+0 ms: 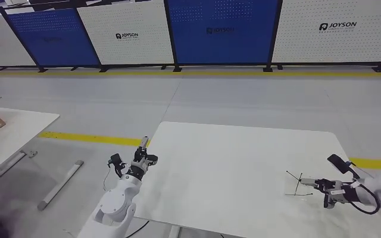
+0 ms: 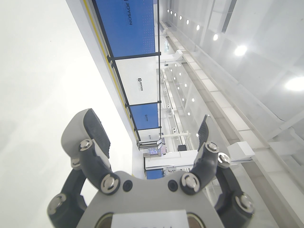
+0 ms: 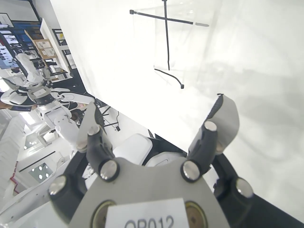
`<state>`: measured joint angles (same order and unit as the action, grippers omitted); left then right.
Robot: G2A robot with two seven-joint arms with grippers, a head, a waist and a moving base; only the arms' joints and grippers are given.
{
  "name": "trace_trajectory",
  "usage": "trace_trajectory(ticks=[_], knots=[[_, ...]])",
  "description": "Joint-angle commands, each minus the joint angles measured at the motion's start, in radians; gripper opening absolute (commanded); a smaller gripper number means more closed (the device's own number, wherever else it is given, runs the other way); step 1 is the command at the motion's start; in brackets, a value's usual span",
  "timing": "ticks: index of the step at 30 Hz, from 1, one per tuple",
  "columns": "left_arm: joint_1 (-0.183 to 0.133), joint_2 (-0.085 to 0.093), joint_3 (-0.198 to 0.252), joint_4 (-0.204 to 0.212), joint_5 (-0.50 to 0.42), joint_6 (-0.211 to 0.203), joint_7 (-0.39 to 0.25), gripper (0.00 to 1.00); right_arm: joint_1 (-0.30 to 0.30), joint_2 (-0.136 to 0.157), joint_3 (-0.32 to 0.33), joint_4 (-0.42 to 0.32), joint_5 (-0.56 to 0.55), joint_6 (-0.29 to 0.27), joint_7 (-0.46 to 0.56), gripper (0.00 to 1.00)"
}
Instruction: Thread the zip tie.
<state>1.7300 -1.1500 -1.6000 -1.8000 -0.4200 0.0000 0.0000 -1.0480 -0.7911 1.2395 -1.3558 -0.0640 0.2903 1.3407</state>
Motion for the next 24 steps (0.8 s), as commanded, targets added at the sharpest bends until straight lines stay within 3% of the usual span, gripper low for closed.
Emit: trace_trajectory(ticks=[1,3,5,6,7,17,24], knots=[[0.0,0.0,0.0,0.0,0.0,0.0,0.0,1.0,-0.001,0.001,-0.002,0.001,-0.003,0.002,0.005,0.98],[0.0,0.0,0.0,0.0,0.0,0.0,0.0,1.0,0.0,0.002,-0.003,0.0,-0.01,0.01,0.008,0.95],[0.0,0.0,0.0,0.0,0.0,0.0,0.0,1.0,0.001,0.003,-0.008,0.0,-0.02,0.024,0.012,0.75],[0.0,0.0,0.0,0.0,0.0,0.0,0.0,1.0,0.002,0.003,-0.011,0.002,-0.024,0.029,0.016,0.59],[0.0,0.0,0.0,0.0,0.0,0.0,0.0,1.0,0.004,0.004,-0.013,0.004,-0.029,0.036,0.018,0.49],[0.0,0.0,0.0,0.0,0.0,0.0,0.0,1.0,0.036,0.001,-0.052,0.045,-0.065,0.05,0.049,0.29],[0.0,0.0,0.0,0.0,0.0,0.0,0.0,1.0,0.067,-0.003,-0.085,0.081,-0.075,0.05,0.049,0.28]])
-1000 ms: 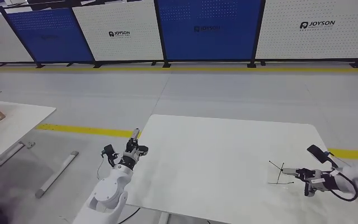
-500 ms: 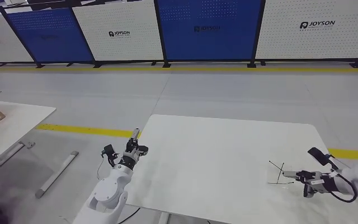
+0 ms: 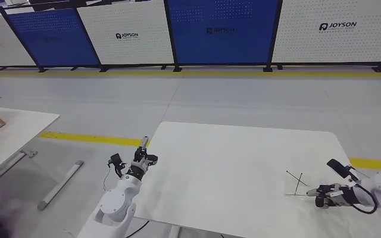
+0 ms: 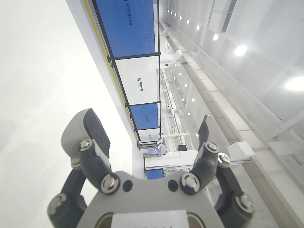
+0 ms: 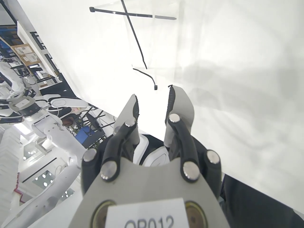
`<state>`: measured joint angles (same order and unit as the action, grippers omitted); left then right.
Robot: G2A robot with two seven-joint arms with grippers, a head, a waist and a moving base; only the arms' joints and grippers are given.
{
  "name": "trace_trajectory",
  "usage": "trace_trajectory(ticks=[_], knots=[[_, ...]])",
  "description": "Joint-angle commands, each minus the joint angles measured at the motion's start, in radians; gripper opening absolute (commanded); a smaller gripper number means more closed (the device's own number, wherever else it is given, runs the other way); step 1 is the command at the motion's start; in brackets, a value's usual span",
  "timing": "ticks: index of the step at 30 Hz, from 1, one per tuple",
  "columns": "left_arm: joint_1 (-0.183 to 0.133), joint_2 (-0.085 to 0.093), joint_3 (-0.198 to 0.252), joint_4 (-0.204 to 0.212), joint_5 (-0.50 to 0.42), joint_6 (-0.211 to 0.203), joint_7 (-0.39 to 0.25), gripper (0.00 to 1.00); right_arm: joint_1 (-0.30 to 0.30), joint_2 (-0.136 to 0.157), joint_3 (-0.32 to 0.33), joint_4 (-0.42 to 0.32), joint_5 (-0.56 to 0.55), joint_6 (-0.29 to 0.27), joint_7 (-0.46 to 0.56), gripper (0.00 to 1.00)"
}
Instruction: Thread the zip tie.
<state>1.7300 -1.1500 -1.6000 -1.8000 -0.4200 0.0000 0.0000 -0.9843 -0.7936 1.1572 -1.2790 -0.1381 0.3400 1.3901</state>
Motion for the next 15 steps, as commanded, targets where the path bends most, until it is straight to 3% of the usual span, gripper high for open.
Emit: trace_trajectory(ticks=[1,7,15], knots=[[0.0,0.0,0.0,0.0,0.0,0.0,0.0,1.0,0.009,-0.001,-0.008,0.01,-0.003,0.0,0.0,0.27],[0.0,0.0,0.0,0.0,0.0,0.0,0.0,1.0,0.038,-0.005,-0.033,0.04,-0.003,0.0,0.0,0.2],[0.0,0.0,0.0,0.0,0.0,0.0,0.0,1.0,0.07,-0.012,-0.059,0.07,-0.016,0.0,0.0,0.21]])
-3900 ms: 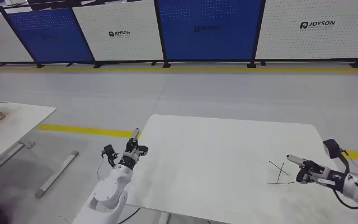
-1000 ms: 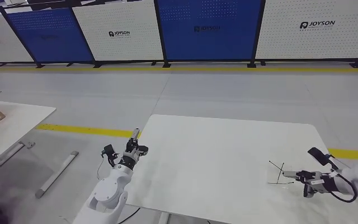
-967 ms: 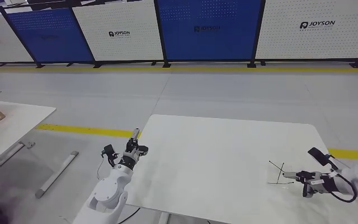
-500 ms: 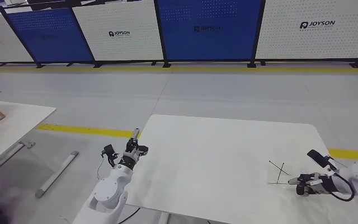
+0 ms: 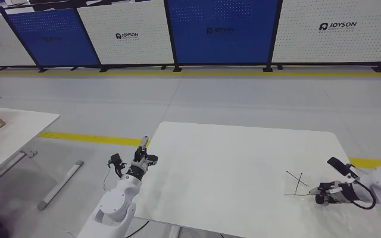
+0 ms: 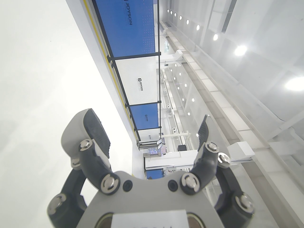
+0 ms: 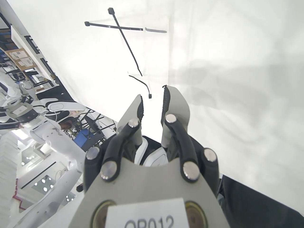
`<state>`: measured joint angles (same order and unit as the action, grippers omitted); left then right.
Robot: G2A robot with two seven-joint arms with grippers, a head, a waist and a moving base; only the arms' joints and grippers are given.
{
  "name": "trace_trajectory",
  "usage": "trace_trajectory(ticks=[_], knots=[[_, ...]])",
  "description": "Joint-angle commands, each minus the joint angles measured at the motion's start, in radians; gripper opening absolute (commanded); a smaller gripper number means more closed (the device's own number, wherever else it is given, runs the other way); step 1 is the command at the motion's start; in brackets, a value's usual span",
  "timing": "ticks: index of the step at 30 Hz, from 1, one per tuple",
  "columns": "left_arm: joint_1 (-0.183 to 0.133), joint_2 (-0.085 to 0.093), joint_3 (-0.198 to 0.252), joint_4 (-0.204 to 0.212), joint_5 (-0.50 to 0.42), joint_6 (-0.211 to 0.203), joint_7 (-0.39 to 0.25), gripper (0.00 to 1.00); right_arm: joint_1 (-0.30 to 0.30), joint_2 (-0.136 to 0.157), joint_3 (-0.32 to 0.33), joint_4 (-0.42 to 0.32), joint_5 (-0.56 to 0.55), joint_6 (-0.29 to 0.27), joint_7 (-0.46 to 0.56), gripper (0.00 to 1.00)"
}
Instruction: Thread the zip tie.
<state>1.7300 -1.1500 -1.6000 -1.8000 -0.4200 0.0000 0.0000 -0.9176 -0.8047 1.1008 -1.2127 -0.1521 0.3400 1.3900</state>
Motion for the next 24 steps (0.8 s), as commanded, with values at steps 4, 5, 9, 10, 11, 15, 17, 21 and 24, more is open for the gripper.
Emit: trace_trajectory(ticks=[4,5,9,10,11,15,17,21,24], knots=[[0.0,0.0,0.0,0.0,0.0,0.0,0.0,1.0,0.016,-0.007,-0.016,0.014,-0.008,0.0,0.0,0.23],[0.0,0.0,0.0,0.0,0.0,0.0,0.0,1.0,0.018,-0.008,-0.018,0.015,-0.009,0.0,0.0,0.23],[0.0,0.0,0.0,0.0,0.0,0.0,0.0,1.0,0.027,-0.012,-0.026,0.024,-0.015,0.0,0.0,0.23],[0.0,0.0,0.0,0.0,0.0,0.0,0.0,1.0,0.029,-0.013,-0.028,0.027,-0.016,0.0,0.0,0.21],[0.0,0.0,0.0,0.0,0.0,0.0,0.0,1.0,0.031,-0.014,-0.03,0.028,-0.017,0.0,0.0,0.21],[0.0,0.0,0.0,0.0,0.0,0.0,0.0,1.0,0.038,-0.016,-0.037,0.033,-0.02,0.0,0.0,0.11],[0.0,0.0,0.0,0.0,0.0,0.0,0.0,1.0,0.041,-0.017,-0.04,0.035,-0.02,0.0,0.0,0.04],[0.0,0.0,0.0,0.0,0.0,0.0,0.0,1.0,0.042,-0.018,-0.043,0.029,-0.022,0.0,0.0,0.0],[0.0,0.0,0.0,0.0,0.0,0.0,0.0,1.0,0.039,-0.014,-0.036,0.018,-0.021,0.0,0.0,0.0]])
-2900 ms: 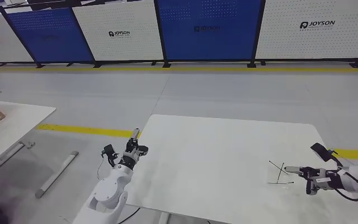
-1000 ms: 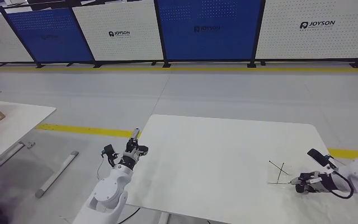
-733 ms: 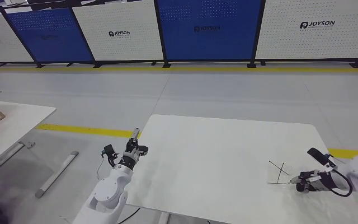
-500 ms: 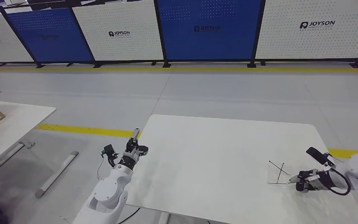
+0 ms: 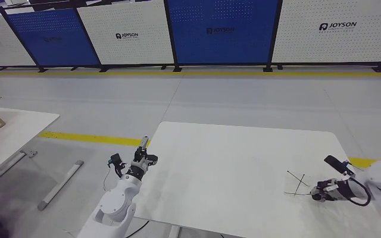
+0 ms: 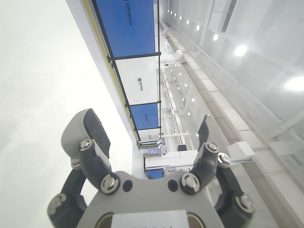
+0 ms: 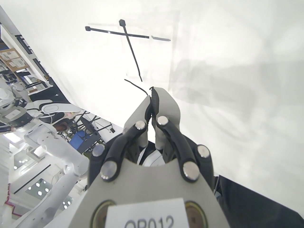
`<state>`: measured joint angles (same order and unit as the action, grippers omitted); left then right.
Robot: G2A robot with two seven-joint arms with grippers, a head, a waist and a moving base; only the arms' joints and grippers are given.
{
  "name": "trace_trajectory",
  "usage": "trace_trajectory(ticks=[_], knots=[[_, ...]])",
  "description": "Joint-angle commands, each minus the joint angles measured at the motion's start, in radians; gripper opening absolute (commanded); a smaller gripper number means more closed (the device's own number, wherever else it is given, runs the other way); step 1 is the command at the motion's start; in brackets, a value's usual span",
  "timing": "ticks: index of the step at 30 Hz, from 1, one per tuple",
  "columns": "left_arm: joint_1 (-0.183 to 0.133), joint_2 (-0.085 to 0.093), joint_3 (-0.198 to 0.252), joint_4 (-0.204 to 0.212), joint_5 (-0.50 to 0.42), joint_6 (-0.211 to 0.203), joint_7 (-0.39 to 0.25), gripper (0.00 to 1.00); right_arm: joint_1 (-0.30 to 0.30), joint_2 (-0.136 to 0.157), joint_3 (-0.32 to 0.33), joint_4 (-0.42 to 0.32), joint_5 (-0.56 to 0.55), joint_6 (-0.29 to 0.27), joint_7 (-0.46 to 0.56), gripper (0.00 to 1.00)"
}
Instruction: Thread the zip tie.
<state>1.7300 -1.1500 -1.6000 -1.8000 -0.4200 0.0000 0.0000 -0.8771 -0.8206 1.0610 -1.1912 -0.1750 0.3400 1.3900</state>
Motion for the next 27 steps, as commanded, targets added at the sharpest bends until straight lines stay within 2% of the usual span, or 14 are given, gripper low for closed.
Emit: trace_trajectory(ticks=[1,8,11,15,17,19,27], knots=[[0.0,0.0,0.0,0.0,0.0,0.0,0.0,1.0,-0.004,0.003,0.008,-0.007,0.002,0.0,0.0,0.0],[0.0,0.0,0.0,0.0,0.0,0.0,0.0,1.0,-0.028,0.018,0.05,-0.04,0.004,0.0,-0.001,0.0],[0.0,0.0,0.0,0.0,0.0,0.0,0.0,1.0,-0.052,0.028,0.094,-0.07,0.026,0.0,-0.019,0.0],[0.0,0.0,0.0,0.0,0.0,0.0,0.0,1.0,-0.134,0.052,0.207,-0.139,0.093,-0.01,-0.071,0.0],[0.0,0.0,0.0,0.0,0.0,0.0,0.0,1.0,-0.201,0.065,0.291,-0.179,0.158,-0.044,-0.112,0.0],[0.0,0.0,0.0,0.0,0.0,0.0,0.0,1.0,-0.252,0.071,0.34,-0.195,0.217,-0.071,-0.12,0.0],[0.0,0.0,0.0,0.0,0.0,0.0,0.0,1.0,-0.252,0.071,0.34,-0.195,0.217,-0.071,-0.12,0.0]])
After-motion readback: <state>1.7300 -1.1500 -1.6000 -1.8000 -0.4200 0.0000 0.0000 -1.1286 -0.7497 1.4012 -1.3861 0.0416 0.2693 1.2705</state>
